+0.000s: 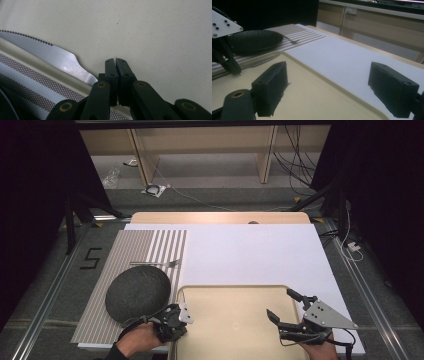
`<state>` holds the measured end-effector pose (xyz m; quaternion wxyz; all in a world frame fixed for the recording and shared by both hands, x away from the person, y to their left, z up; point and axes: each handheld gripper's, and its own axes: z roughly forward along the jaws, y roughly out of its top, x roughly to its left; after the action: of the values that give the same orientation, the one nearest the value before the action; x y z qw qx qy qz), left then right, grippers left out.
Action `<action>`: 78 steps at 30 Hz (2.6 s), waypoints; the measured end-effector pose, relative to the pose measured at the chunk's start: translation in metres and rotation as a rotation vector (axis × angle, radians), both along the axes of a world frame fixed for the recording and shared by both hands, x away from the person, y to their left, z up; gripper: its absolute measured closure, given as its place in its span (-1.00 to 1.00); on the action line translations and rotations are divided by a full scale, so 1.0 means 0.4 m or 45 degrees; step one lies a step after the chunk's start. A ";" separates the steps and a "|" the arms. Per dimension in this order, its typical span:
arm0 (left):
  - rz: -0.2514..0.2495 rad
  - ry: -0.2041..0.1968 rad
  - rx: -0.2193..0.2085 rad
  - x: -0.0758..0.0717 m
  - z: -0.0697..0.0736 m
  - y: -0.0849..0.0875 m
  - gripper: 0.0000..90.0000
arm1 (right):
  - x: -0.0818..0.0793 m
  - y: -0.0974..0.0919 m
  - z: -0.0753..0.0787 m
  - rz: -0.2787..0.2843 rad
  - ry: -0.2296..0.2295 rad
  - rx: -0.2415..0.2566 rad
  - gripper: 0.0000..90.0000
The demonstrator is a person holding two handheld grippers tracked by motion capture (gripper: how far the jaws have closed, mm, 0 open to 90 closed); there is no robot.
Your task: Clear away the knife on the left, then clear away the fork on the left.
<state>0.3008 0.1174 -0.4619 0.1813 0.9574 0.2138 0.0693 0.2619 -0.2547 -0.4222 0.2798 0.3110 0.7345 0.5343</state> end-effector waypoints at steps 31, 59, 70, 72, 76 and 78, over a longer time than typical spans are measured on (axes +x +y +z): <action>0.220 -0.329 -0.281 0.062 0.079 0.061 -0.52 | 0.003 -0.011 -0.003 0.010 0.009 0.031 -0.63; 0.433 -0.502 -0.285 0.144 0.100 0.176 -0.53 | 0.004 -0.006 -0.003 0.017 0.014 0.021 -0.63; 0.452 -0.521 -0.204 0.197 0.106 0.201 -0.52 | 0.000 -0.003 -0.001 0.012 0.007 0.014 -0.63; 0.460 -0.514 -0.189 0.209 0.106 0.211 -0.52 | -0.001 -0.002 -0.002 0.010 0.013 0.011 -0.63; 0.480 -0.502 -0.168 0.236 0.106 0.224 -0.53 | 0.001 -0.005 -0.001 0.003 0.011 0.015 -0.63; 0.479 -0.500 -0.153 0.250 0.105 0.228 -0.53 | 0.000 -0.005 -0.001 0.002 0.011 0.015 -0.63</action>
<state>0.4010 0.2086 -0.4197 0.2598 0.8567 0.3522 0.2730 0.2621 -0.2568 -0.4226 0.2742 0.3143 0.7330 0.5373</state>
